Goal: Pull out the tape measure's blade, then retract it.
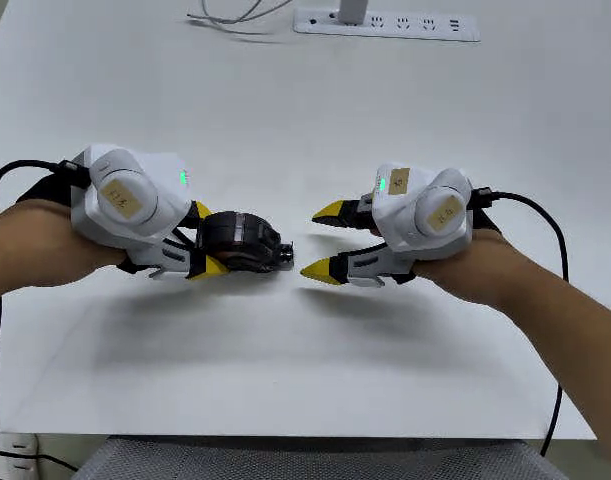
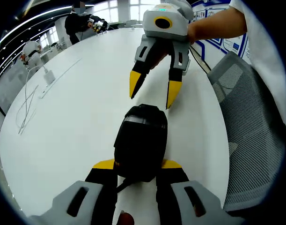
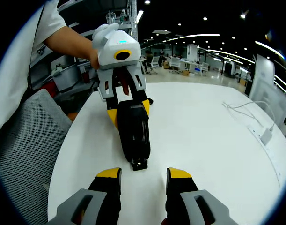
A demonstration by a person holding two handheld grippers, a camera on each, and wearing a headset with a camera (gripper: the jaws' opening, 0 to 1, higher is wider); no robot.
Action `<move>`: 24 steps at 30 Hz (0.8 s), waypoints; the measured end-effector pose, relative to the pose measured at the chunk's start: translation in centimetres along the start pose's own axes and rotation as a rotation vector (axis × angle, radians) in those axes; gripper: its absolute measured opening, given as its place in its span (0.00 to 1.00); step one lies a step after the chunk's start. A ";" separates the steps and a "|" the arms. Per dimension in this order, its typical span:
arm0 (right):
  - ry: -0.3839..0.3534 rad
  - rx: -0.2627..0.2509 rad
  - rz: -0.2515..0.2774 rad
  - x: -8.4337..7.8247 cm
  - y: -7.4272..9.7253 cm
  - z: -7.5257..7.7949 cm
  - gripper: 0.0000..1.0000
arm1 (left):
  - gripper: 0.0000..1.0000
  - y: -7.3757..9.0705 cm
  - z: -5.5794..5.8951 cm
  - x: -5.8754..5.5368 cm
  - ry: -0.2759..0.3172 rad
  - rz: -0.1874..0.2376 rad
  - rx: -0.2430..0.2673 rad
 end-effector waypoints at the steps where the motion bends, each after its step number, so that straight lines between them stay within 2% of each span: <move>1: 0.000 0.004 -0.002 0.0 -0.1 -0.1 0.34 | 0.27 0.0 0.0 0.0 0.002 -0.001 -0.001; 9: 0.018 0.025 0.002 -0.3 -1.1 -0.3 0.25 | 0.27 0.0 0.0 0.0 0.003 -0.014 -0.014; 24: 0.067 0.059 0.000 0.0 -2.7 -0.1 0.18 | 0.27 0.0 0.0 0.1 -0.003 -0.019 -0.018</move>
Point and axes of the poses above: the centre of the closed fingertips' face, and the gripper's own axes: y roughly backward along the fingers, z roughly to its right, x roughly out of its top, the point moved 7 cm from there along y, roughly backward along the fingers, and after that the axes turned 1 degree about x, right-handed, at the moved point
